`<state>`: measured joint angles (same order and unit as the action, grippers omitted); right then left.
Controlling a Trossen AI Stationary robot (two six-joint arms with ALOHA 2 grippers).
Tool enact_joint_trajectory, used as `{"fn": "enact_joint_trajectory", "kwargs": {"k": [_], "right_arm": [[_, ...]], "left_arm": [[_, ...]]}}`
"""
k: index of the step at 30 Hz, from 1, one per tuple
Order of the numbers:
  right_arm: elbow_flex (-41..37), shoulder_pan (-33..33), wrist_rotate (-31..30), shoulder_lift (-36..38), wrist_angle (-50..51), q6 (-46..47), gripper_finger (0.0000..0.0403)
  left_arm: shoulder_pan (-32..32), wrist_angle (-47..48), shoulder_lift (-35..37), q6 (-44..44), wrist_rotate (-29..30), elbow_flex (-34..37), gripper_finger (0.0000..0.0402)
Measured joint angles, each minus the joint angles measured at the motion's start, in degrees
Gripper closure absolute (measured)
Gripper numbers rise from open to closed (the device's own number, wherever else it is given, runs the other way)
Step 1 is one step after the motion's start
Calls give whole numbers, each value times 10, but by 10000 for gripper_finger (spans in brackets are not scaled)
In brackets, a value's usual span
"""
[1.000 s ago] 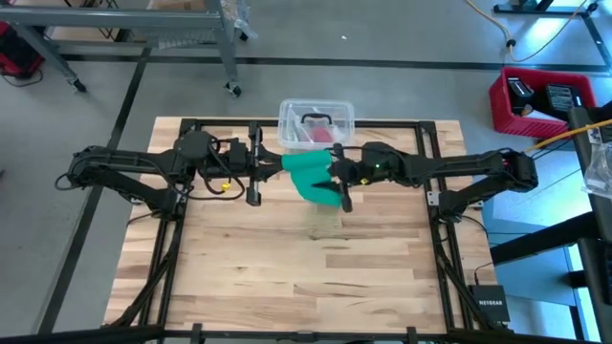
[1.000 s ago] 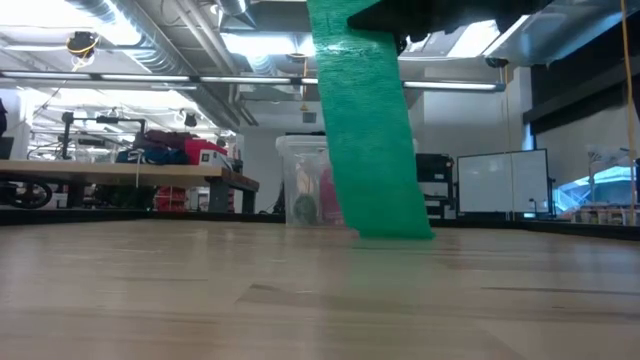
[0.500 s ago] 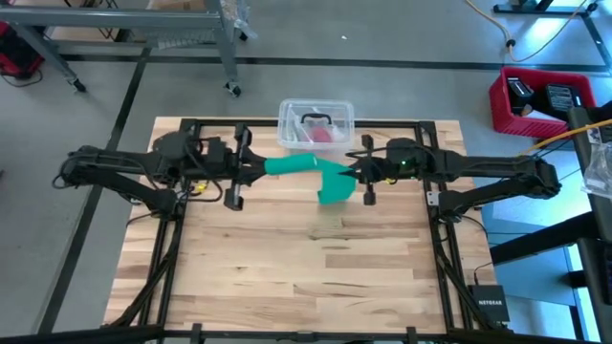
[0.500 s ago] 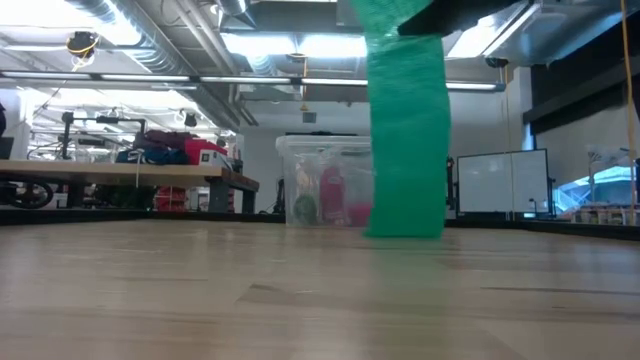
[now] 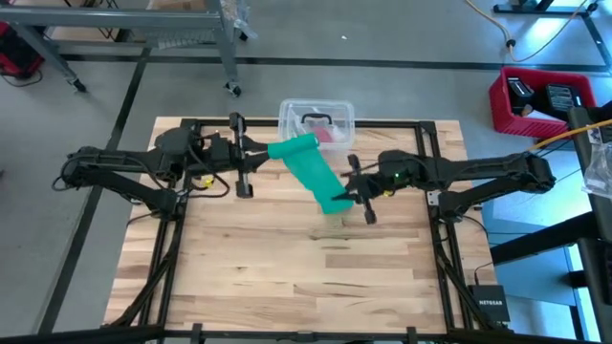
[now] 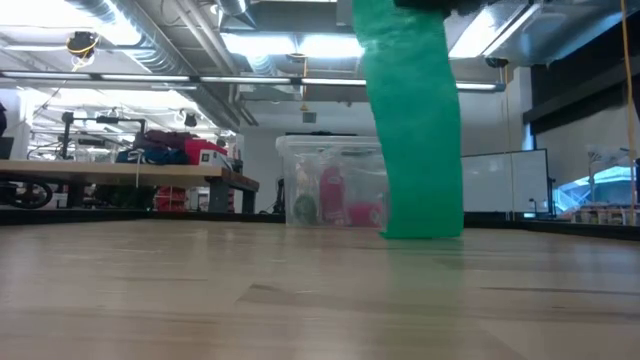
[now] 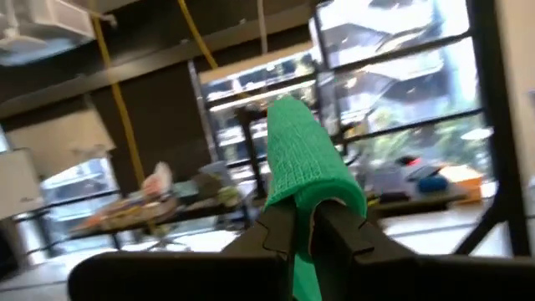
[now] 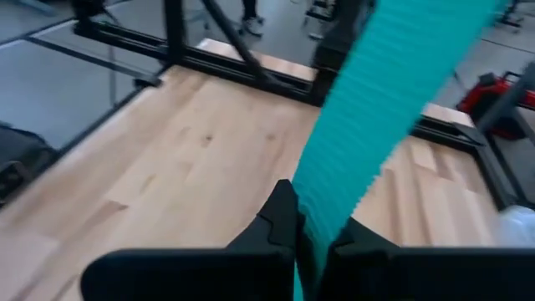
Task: Roll bandage
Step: Roll the green bandage
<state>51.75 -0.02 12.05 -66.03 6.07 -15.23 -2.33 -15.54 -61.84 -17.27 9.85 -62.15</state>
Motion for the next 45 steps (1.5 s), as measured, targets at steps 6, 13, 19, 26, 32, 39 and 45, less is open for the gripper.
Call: {"fn": "enact_joint_trajectory", "kwargs": {"k": [6, 13, 19, 26, 32, 39, 45], "right_arm": [[0, 61, -24, 12, 0, 25, 401], [0, 125, -52, 17, -31, 57, 401], [47, 171, -102, 17, -33, 76, 402], [118, 204, -144, 11, -32, 95, 402], [189, 207, -168, -10, -30, 120, 402], [261, 206, -254, -16, -14, 120, 402], [298, 206, -281, -16, -5, 103, 402]], "left_arm": [[20, 51, 0, -57, 45, 0, 384], [32, 96, -2, -135, 140, 0, 384], [45, 141, -11, -184, 182, 0, 384], [51, 182, -57, -198, 192, 0, 384], [43, 201, -109, -206, 193, 0, 384], [12, 244, -154, -204, 193, -1, 384], [-11, 246, -168, -202, 194, -1, 384]]}}
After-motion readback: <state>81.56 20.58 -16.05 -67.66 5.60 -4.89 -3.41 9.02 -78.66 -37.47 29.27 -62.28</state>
